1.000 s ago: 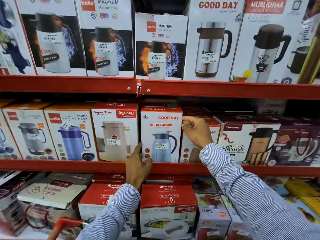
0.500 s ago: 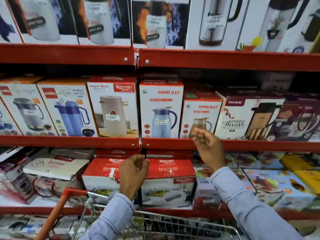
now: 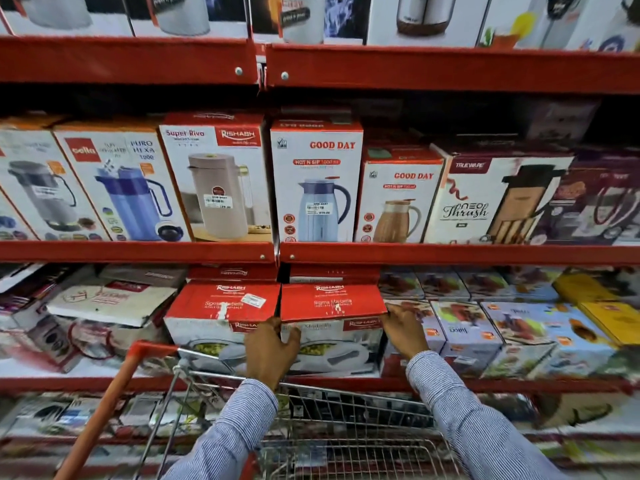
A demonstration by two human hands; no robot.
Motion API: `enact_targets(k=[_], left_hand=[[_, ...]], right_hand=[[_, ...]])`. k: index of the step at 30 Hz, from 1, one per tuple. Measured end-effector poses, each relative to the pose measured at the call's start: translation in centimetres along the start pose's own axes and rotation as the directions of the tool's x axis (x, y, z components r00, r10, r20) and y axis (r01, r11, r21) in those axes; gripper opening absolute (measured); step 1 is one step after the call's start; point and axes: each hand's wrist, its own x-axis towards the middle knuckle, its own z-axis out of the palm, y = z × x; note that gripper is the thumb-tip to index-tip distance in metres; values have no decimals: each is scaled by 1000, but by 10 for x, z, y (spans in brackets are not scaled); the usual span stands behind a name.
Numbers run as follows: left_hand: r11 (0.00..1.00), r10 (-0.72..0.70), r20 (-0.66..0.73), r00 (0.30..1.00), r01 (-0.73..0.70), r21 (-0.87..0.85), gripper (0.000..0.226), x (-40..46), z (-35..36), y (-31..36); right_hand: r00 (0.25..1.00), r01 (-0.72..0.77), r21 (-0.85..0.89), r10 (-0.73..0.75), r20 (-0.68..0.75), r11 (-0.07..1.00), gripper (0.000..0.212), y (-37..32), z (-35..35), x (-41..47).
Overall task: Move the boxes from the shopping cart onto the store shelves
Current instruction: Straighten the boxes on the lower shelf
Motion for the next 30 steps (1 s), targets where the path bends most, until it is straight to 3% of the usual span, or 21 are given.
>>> enact_targets(k=[8,22,26,30], left_hand=[[988,-48,69,996,58,-145,49,3,-1,3],[980,-73,30,997,77,-182,38,5,5,-2],[984,-74,-27,997,69,-162,30,4,3,1],[982,-87,-226,970,45,-182,27,-10,11,6]], right_hand=[[999,-6,59,9,-46,998,28,3,-5,-16],[999,-48,122,49,-5,991,39,14,-7,-13],[997,-62,173,54,49,983,42,19,-10,-10],[998,-61,125,56,41,990,44,39,-31,-4]])
